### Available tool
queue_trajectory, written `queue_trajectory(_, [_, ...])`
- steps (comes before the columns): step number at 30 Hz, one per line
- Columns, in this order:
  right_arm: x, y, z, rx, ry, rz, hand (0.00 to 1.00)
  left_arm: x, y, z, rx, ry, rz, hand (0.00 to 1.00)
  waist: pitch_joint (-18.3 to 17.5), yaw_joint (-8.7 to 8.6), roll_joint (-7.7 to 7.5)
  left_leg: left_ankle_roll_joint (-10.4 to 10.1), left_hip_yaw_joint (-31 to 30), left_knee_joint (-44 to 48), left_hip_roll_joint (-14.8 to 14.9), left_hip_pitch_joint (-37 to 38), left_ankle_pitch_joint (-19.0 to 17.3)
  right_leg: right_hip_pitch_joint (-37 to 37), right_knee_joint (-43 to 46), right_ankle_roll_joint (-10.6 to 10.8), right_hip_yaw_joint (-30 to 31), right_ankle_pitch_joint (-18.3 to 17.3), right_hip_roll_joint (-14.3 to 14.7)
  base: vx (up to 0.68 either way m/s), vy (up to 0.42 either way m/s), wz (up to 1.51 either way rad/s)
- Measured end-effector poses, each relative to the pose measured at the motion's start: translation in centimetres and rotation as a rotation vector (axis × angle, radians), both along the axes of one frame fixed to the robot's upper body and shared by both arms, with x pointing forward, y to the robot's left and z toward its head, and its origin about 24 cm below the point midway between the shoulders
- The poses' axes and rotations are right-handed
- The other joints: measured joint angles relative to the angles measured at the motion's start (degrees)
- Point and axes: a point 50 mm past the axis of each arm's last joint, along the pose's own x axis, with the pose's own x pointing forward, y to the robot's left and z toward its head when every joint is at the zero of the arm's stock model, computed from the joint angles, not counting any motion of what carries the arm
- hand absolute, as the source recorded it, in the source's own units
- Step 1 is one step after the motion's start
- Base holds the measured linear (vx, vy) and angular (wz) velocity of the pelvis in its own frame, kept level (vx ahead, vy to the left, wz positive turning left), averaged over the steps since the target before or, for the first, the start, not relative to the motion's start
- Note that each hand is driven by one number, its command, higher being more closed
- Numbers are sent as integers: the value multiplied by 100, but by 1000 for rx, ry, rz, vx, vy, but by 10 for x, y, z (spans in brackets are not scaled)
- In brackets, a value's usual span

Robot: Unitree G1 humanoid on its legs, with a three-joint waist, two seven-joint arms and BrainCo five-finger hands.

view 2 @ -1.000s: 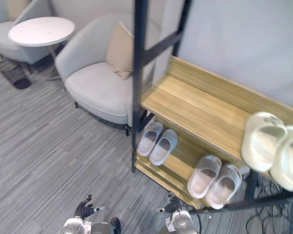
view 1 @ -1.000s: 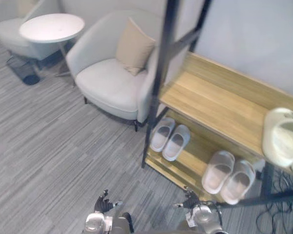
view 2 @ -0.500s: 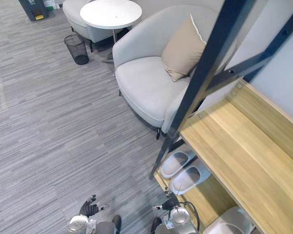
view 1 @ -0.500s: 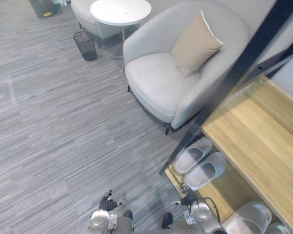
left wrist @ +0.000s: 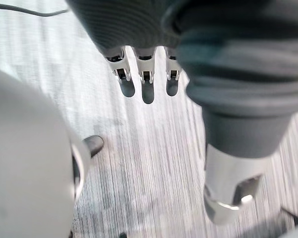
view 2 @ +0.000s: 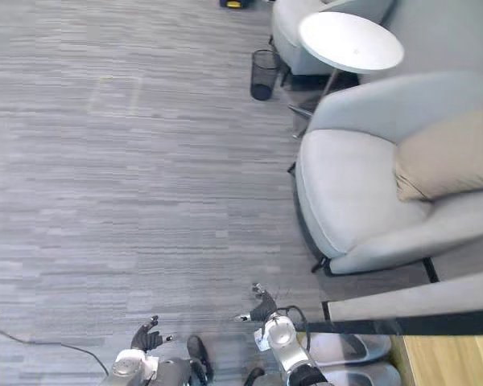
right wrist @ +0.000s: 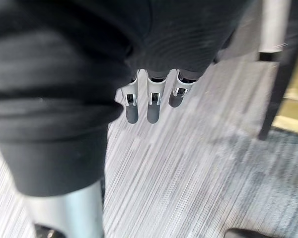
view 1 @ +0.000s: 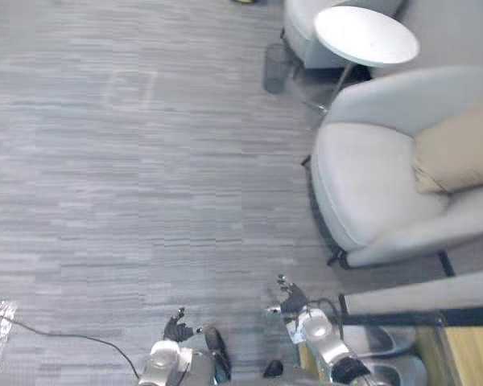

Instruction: Organize the slippers on the shoe rack

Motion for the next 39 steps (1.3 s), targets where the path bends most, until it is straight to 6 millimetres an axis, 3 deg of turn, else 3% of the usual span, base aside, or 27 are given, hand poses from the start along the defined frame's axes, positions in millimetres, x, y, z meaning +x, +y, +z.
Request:
queue_trajectory(2, [-1,0,-1,-2,9,1,0,-2,1,-1,1,8,3,0,14,-13,40,4,-60,-97,-11,105,9,-46,383,54,-1,-47,-96,31,48,24])
queue_trajectory(3, [-7,0,-5,-6,33,3,0,-4,1,-2,0,20,6,0,43,-57,89,8,-190,-153,-4,304,-3,-151,1182,45,-9,-54,-289,43,97,33])
queue_trajectory(4, [-8,0,-6,-6,36,3,0,-4,1,-2,1,21,6,0,42,-57,86,11,-225,-163,-6,331,-7,-188,1363,45,-8,-54,-332,57,138,42])
queue_trajectory(5, [-10,-1,-7,-7,43,2,0,-5,2,-3,2,24,7,0,37,-57,44,22,-333,-184,-39,441,-27,-358,2005,11,24,-32,-523,52,127,41])
queue_trajectory(6, [-12,-1,-8,-10,47,2,0,-6,2,-3,4,28,7,0,41,-63,11,75,-502,-180,-74,520,-68,-608,2697,-150,152,0,-709,57,104,61])
queue_trajectory(7, [-12,-1,-8,-11,48,3,0,-7,4,-3,8,32,8,0,53,-93,28,106,-646,-174,-61,551,-93,-813,3038,-237,436,-188,-669,63,31,73])
queue_trajectory(10, [-12,2,-8,2,51,14,0,-7,3,-3,6,34,8,0,74,-145,63,123,-1229,-176,16,683,-130,-1184,2924,-228,1211,-793,-71,66,-56,96])
queue_trajectory(14, [-13,2,-8,12,55,1,0,-5,1,-3,2,28,6,0,75,-168,79,10,-1839,-143,-6,779,-178,-1464,1537,-295,1650,-665,350,84,-93,94])
queue_trajectory(17, [-21,3,-13,36,82,-23,0,-6,5,-3,10,30,8,0,-58,-147,-135,-250,-2188,17,-240,768,-447,-1293,604,-427,1741,148,264,151,-165,74])
queue_trajectory(19, [-23,-3,-16,22,100,-36,0,-5,-2,-3,-8,27,8,0,-78,-130,95,-539,-2175,1082,30,362,-1115,-1006,399,-438,1488,23,387,187,-170,46])
queue_trajectory(22, [-22,-8,-16,14,102,-43,0,2,-8,-1,-26,5,12,0,-10,-148,266,-1141,-1499,3054,542,-480,-1471,-709,276,-495,1195,-91,489,219,-74,44])
queue_trajectory(23, [-22,-8,-16,9,107,-40,0,7,-6,1,-28,-13,31,0,45,-92,265,-1188,-1075,3769,875,-711,-1564,-468,152,-534,1118,-115,546,257,-42,26])
queue_trajectory(24, [-22,-9,-16,9,107,-48,0,8,-3,2,-25,-20,43,0,69,-60,229,-1038,-672,4118,1174,-774,-1648,-214,34,-541,1074,-122,564,261,-18,16])
queue_trajectory(27, [-17,-12,-14,17,93,-78,0,14,-1,5,-20,-41,42,0,98,-34,110,-697,-415,3754,1538,-1153,-1723,154,-269,-444,1014,-137,440,264,84,12])
queue_trajectory(28, [-15,-12,-13,17,87,-80,0,17,0,7,-19,-52,44,0,106,-33,89,-607,-461,3419,1556,-1333,-1619,178,-300,-319,984,-154,351,296,299,15])
queue_trajectory(29, [-14,-15,-12,9,85,-83,0,22,0,9,-19,-66,45,0,99,-21,111,-638,-638,2472,1548,-1566,-878,196,-294,-50,956,-233,203,312,333,12])
queue_trajectory(30, [-15,-15,-13,6,90,-84,0,22,0,9,-18,-69,48,0,93,-9,136,-659,-637,2348,1538,-1557,-481,236,-299,97,965,-259,203,291,305,25])
queue_trajectory(31, [-18,-14,-16,6,109,-87,0,23,4,10,-13,-72,57,0,117,-8,-18,-580,-595,2286,1331,-1513,-376,325,-381,169,980,-271,63,275,219,38])
queue_trajectory(32, [-20,-7,-18,20,122,-79,0,25,12,12,1,-79,73,0,107,-15,-143,-516,-615,2230,1159,-1518,-427,334,-477,49,970,-146,0,342,241,46])
queue_trajectory(34, [-23,-3,-19,34,133,-77,0,19,22,11,23,-59,86,0,115,42,-166,-423,-686,2498,1099,-1566,-737,362,-297,255,935,159,-92,379,277,30])
queue_trajectory(35, [-23,-3,-20,40,134,-84,0,16,25,10,29,-50,91,0,122,41,-149,-389,-718,2545,1067,-1492,-871,297,81,263,960,160,-184,347,289,26])
queue_trajectory(37, [-27,-7,-22,52,150,-126,0,10,26,8,30,-35,94,0,137,34,-117,-350,-770,2419,917,-1089,-1169,-210,1846,381,1160,333,-638,324,273,24])
queue_trajectory(39, [-31,-7,-24,61,163,-139,0,4,26,6,31,-20,97,0,174,-3,-58,-310,-785,2212,814,-547,-1362,-825,3609,173,1433,624,-933,337,193,9])
